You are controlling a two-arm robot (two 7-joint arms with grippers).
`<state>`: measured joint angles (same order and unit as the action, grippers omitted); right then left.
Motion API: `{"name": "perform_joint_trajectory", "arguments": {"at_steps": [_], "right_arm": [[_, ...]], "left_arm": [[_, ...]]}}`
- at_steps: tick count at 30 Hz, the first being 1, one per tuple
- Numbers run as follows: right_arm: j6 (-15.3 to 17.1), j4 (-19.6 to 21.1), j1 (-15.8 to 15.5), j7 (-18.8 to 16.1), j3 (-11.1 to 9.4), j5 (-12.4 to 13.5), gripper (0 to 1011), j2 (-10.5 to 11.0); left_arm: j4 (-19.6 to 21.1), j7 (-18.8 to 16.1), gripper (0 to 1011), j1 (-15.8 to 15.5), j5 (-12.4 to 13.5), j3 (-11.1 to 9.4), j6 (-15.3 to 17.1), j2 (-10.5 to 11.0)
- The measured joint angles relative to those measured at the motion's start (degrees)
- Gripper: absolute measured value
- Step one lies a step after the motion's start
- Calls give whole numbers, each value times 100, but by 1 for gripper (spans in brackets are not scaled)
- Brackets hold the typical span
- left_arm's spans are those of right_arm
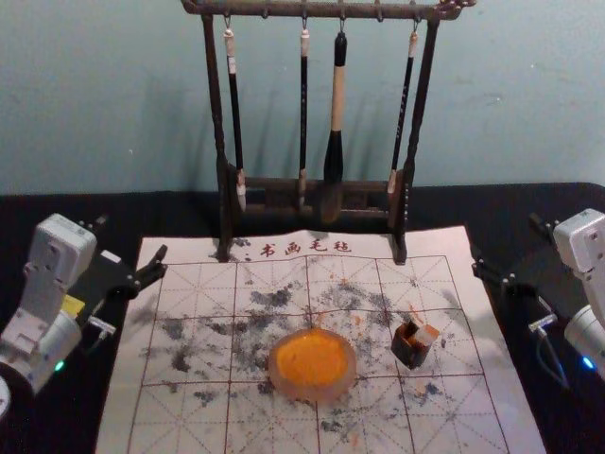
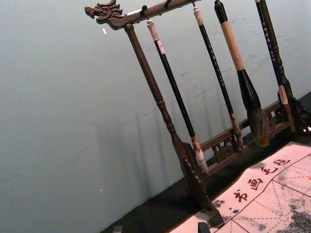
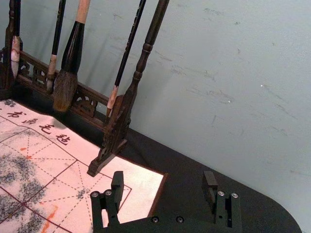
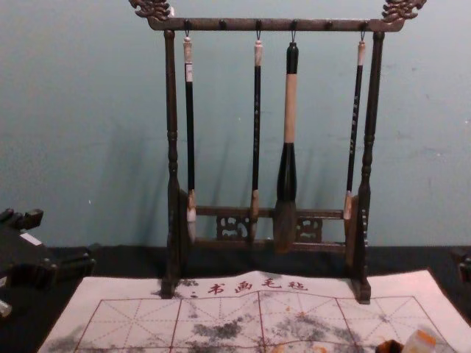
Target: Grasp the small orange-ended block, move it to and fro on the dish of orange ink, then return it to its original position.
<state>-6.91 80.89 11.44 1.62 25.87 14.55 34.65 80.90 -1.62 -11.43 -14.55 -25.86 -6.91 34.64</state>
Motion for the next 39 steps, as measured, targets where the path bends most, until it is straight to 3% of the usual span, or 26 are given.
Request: {"name": "perform_joint_trajectory", "arguments": {"at_steps": [39], "right_arm": [[1, 0, 0, 0, 0, 0, 1000, 0]], "left_arm": [[0, 0, 1001, 0, 0, 0, 0, 0]]}}
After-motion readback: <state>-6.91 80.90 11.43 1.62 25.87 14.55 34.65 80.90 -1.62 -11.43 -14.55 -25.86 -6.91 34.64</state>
